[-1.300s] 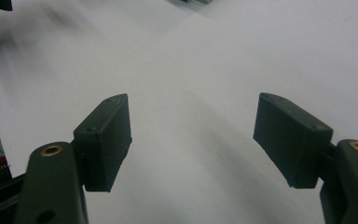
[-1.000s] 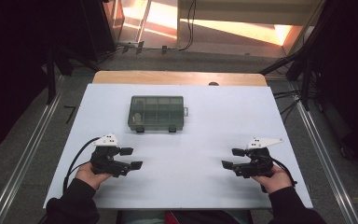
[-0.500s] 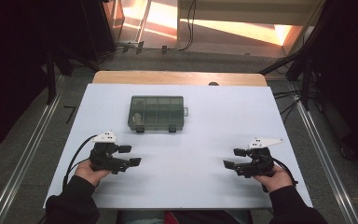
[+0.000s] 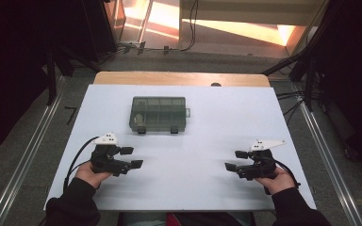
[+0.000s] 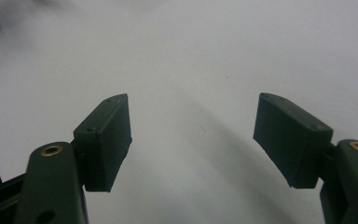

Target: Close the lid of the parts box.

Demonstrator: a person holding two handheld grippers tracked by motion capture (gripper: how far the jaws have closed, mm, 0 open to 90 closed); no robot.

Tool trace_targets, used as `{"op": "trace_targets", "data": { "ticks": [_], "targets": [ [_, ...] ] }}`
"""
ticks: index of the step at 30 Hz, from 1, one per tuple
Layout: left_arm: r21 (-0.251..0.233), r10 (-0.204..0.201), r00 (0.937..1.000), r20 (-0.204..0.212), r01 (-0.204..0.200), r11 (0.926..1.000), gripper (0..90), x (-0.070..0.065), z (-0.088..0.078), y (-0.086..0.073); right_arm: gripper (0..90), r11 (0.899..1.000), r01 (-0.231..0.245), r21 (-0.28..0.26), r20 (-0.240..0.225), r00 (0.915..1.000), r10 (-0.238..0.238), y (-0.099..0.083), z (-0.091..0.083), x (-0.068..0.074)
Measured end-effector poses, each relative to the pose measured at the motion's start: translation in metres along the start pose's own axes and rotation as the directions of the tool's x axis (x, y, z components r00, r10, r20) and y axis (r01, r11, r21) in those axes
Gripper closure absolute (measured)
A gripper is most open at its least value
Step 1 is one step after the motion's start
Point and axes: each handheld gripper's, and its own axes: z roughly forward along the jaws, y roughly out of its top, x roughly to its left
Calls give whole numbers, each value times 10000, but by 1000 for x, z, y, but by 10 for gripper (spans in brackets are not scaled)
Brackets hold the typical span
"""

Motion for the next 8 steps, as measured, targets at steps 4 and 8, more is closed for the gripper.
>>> {"op": "trace_targets", "data": {
  "ticks": [4, 8],
  "targets": [
    [23, -9, 10000, 42, 9, 10000, 262, 0, 0, 0, 255, 10000, 14, -15, 15, 10000, -14, 0, 0, 0],
    [64, -20, 10000, 29, 19, 10000, 262, 0, 1, 0, 255, 10000, 33, -26, 14, 10000, -33, 0, 0, -1]
  ]
}}
